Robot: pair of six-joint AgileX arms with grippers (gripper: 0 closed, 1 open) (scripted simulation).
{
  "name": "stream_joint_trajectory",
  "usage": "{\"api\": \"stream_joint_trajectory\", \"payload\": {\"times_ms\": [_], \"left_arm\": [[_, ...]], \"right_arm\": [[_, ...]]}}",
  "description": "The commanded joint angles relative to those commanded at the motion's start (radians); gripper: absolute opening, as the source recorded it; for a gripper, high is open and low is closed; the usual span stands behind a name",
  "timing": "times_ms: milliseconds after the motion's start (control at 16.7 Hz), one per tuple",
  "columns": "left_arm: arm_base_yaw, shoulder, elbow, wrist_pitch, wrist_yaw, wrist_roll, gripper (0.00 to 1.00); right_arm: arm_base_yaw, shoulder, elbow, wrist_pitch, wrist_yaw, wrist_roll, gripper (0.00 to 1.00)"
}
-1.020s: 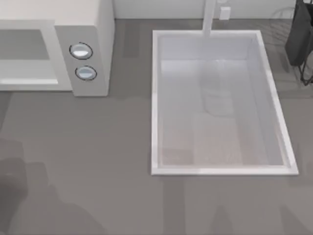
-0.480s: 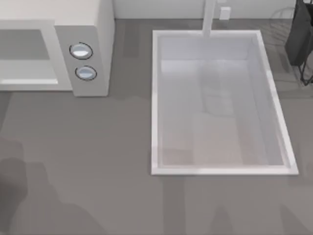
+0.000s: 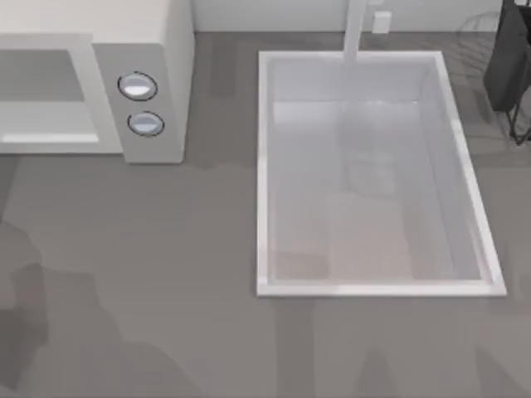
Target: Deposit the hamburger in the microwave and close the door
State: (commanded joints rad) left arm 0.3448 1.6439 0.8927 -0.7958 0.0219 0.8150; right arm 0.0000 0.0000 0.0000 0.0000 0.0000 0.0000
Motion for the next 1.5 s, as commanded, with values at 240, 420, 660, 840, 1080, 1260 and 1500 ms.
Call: {"api": "stream_joint_trajectory", "payload": {"times_ms": [240,420,660,840,1080,1260,1500], "left_arm": [[-0.003,-0.074,0.118,-0.224,0.000,-0.002,0.00],[-0.006,-0.123,0.176,-0.304,0.001,-0.007,0.00],[-0.004,-0.123,0.178,-0.307,0.000,-0.006,0.00],[-0.004,-0.110,0.180,-0.279,0.005,-0.017,0.00],[-0.010,-0.042,0.182,-0.101,0.031,-0.079,0.00],[-0.020,0.037,0.171,0.132,0.062,-0.156,0.00],[-0.039,0.165,0.132,0.544,0.113,-0.292,0.00]], "right_arm": [[0.000,0.000,0.000,0.000,0.000,0.000,1.00],[0.000,0.000,0.000,0.000,0.000,0.000,1.00],[0.000,0.000,0.000,0.000,0.000,0.000,1.00],[0.000,0.000,0.000,0.000,0.000,0.000,1.00],[0.000,0.000,0.000,0.000,0.000,0.000,1.00],[0.000,0.000,0.000,0.000,0.000,0.000,1.00],[0.000,0.000,0.000,0.000,0.000,0.000,1.00]]}}
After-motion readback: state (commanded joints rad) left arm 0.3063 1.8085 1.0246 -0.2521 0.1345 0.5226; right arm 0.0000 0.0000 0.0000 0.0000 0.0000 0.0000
